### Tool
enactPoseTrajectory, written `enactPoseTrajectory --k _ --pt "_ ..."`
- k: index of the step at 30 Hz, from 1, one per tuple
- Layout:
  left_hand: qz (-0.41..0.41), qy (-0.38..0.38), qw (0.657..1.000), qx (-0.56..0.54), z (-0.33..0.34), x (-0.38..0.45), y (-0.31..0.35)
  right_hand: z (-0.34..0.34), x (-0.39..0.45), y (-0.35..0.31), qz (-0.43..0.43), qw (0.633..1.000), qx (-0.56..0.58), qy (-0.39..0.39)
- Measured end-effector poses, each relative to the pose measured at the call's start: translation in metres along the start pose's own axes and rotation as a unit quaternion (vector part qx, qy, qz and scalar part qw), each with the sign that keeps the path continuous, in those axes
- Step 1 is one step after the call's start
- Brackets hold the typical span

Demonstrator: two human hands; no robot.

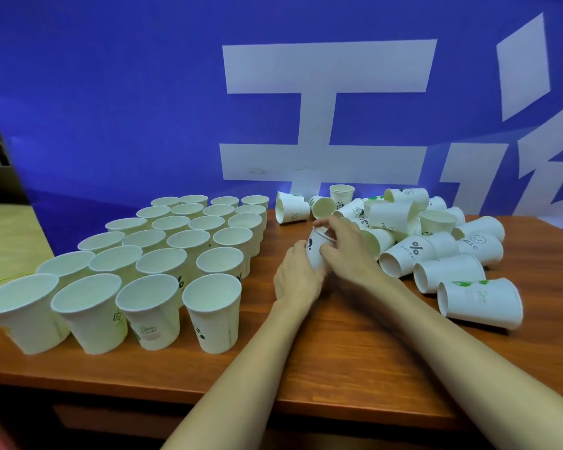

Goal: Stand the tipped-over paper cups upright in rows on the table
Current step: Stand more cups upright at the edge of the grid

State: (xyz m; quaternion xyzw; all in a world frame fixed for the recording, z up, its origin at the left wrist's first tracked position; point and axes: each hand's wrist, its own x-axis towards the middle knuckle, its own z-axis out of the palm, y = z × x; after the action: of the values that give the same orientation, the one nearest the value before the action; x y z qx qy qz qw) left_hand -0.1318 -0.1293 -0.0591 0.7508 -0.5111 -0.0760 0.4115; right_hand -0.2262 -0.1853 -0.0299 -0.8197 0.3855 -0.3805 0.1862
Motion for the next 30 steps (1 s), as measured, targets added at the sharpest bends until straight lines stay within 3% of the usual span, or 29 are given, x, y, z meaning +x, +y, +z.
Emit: enactPoseTrajectory --k 6,11,18,24,30 --pt "-0.064 0.001 0.997 -0.038 0.010 0.020 -0.001 -0.002 0.023 0.002 0.017 0.999 -0.015 0.044" --pt "-0.101 0.000 0.994 -0.046 0.013 0.038 -0.003 0.010 0.047 0.014 0.079 0.996 -0.030 -0.011" --pt "-0.088 0.003 0.995 -0.050 0.026 0.043 -0.015 0.041 0.067 0.015 0.083 0.995 0.050 -0.026" --pt "-0.132 0.090 0.969 -0.188 0.017 0.044 -0.018 0.066 0.093 0.015 0.093 0.994 0.060 -0.013" --pt "-0.175 0.131 0.953 -0.211 0.011 0.045 -0.011 0.089 0.127 0.021 0.106 0.993 0.041 -0.023"
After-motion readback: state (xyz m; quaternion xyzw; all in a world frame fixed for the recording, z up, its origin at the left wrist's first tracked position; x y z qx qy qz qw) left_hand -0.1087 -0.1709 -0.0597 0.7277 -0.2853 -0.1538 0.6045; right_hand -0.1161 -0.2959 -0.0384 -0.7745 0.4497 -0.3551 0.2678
